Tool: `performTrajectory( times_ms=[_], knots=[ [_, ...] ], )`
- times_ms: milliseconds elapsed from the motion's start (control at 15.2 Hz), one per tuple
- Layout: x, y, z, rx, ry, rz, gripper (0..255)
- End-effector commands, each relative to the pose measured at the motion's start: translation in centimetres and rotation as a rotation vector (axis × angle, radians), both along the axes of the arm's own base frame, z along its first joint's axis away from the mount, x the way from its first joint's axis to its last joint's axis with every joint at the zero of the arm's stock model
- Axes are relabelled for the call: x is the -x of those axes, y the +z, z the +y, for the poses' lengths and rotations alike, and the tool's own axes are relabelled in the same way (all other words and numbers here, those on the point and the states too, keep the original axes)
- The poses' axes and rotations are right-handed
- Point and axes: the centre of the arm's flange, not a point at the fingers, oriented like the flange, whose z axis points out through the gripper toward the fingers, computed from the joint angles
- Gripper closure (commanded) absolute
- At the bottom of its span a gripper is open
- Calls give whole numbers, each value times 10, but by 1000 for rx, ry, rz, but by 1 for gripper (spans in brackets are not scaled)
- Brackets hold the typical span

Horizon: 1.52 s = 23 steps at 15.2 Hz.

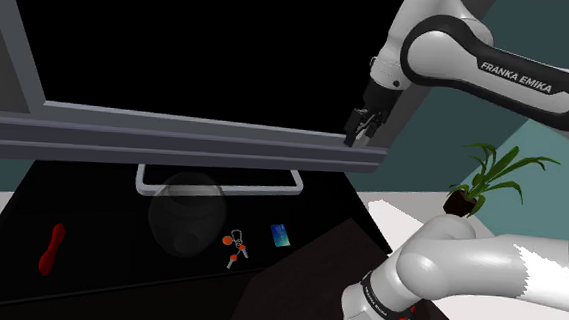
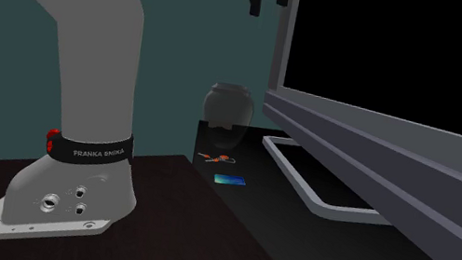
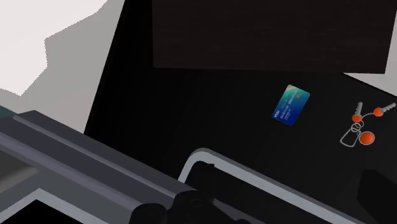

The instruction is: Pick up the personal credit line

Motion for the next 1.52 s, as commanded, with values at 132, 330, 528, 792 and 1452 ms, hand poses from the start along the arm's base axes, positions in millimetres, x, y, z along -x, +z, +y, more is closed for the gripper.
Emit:
performTrajectory(
  times_ms=[132, 330, 528, 792, 1452],
  knots=[
    [0, -26, 3, -10, -28, 6, 0],
    [-1, -64, 9, -25, -71, 15, 0],
    [-1, -103, 15, -40, -114, 23, 0],
    [-1, -154, 25, -60, -171, 35, 0],
    [-1, -281, 52, -109, -313, 64, 0]
  ],
)
